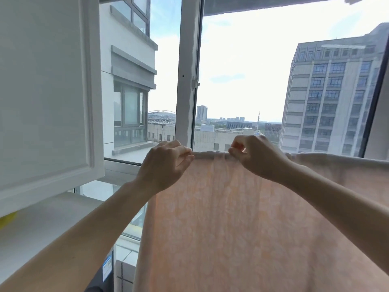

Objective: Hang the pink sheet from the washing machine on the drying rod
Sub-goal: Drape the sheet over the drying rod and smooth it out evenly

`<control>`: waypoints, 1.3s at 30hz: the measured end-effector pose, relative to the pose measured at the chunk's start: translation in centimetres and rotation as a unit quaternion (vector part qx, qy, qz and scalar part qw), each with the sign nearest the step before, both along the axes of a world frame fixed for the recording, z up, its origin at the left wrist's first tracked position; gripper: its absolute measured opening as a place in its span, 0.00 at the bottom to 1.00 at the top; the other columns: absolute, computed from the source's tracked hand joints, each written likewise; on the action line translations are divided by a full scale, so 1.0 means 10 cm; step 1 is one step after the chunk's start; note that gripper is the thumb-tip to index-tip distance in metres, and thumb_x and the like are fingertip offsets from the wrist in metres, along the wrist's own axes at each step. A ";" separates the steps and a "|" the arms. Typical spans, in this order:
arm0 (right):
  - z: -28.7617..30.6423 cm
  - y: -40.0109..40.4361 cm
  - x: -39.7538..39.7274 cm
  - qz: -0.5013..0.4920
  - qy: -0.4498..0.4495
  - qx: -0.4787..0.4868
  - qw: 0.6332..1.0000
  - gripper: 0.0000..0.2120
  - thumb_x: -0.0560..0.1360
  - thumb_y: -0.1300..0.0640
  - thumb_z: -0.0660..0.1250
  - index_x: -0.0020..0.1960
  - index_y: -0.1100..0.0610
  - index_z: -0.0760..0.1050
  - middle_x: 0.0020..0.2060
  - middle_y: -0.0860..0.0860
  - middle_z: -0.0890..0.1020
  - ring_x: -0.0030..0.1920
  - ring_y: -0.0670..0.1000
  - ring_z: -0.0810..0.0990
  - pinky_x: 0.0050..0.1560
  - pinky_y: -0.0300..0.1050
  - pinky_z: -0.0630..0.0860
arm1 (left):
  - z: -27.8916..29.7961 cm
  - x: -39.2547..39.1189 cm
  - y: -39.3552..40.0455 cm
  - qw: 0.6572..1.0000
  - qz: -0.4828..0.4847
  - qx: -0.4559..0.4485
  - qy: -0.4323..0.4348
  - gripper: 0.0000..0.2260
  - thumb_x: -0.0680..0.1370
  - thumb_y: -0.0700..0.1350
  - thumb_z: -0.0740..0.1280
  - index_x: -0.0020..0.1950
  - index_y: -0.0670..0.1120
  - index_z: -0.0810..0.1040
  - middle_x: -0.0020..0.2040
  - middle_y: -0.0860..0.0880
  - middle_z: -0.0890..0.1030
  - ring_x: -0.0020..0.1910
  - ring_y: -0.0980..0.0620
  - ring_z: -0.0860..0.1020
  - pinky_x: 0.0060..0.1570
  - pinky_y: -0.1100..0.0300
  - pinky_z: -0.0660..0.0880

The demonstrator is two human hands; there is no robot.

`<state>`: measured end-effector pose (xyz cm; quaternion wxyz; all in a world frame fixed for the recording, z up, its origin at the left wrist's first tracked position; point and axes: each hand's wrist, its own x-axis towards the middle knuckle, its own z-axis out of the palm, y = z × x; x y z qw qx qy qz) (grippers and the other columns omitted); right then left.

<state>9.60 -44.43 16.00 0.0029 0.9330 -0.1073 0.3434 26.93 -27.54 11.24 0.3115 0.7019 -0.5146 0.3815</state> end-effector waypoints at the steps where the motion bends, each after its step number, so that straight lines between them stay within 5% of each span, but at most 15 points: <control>1: 0.01 0.01 0.01 0.008 -0.004 0.006 1.000 0.06 0.79 0.56 0.64 0.50 0.57 0.77 0.42 0.50 0.82 0.32 0.41 0.76 0.33 0.34 0.70 | 0.00 -0.01 -0.01 1.000 0.005 0.001 -0.003 0.15 0.79 0.54 0.64 0.57 0.46 0.82 0.50 0.52 0.82 0.47 0.51 0.79 0.50 0.56 0.75; 8: -0.04 0.11 0.06 -0.011 -0.005 -0.040 0.999 0.05 0.81 0.60 0.60 0.46 0.57 0.70 0.38 0.51 0.79 0.33 0.48 0.77 0.33 0.43 0.76 | -0.07 -0.12 0.00 0.998 0.044 0.019 -0.032 0.15 0.78 0.52 0.66 0.60 0.44 0.81 0.51 0.50 0.83 0.47 0.49 0.79 0.48 0.57 0.74; 13: 0.03 -0.02 -0.12 -0.003 -0.094 -0.006 0.996 0.06 0.81 0.61 0.57 0.46 0.57 0.68 0.35 0.51 0.76 0.34 0.51 0.76 0.35 0.48 0.76 | -0.12 -0.11 0.03 0.997 0.066 0.022 -0.035 0.15 0.79 0.49 0.66 0.61 0.42 0.80 0.54 0.47 0.82 0.51 0.46 0.79 0.52 0.51 0.77; 28: -0.08 -0.14 -0.31 -0.007 -0.066 -0.058 0.996 0.07 0.81 0.57 0.58 0.45 0.55 0.70 0.33 0.48 0.77 0.29 0.46 0.76 0.30 0.41 0.76 | -0.24 -0.60 -0.54 0.996 0.044 0.026 -0.072 0.24 0.78 0.59 0.55 0.67 0.46 0.74 0.60 0.49 0.79 0.58 0.47 0.77 0.63 0.45 0.72; 32: 0.02 -0.22 -0.32 -0.025 -0.106 0.005 0.994 0.14 0.80 0.55 0.61 0.36 0.58 0.74 0.28 0.50 0.78 0.24 0.48 0.75 0.28 0.38 0.69 | -0.29 -0.54 -0.58 0.996 0.053 0.023 -0.072 0.25 0.77 0.61 0.56 0.67 0.47 0.73 0.61 0.49 0.78 0.58 0.47 0.76 0.62 0.44 0.72; 36: 0.25 -0.29 -0.23 -0.075 0.056 0.122 0.988 0.21 0.77 0.56 0.66 0.27 0.55 0.65 0.22 0.48 0.65 0.22 0.47 0.62 0.25 0.38 0.63 | -0.30 -0.51 -0.60 0.996 0.052 0.019 -0.072 0.25 0.77 0.61 0.57 0.67 0.48 0.73 0.61 0.49 0.78 0.58 0.47 0.75 0.62 0.45 0.72; 39: 0.40 -0.26 -0.19 -0.063 0.134 0.229 0.962 0.17 0.75 0.57 0.66 0.29 0.56 0.70 0.23 0.48 0.66 0.22 0.44 0.63 0.22 0.36 0.61 | -0.31 -0.47 -0.58 0.995 0.054 0.014 -0.079 0.25 0.77 0.61 0.57 0.68 0.48 0.72 0.61 0.50 0.77 0.58 0.47 0.75 0.61 0.45 0.72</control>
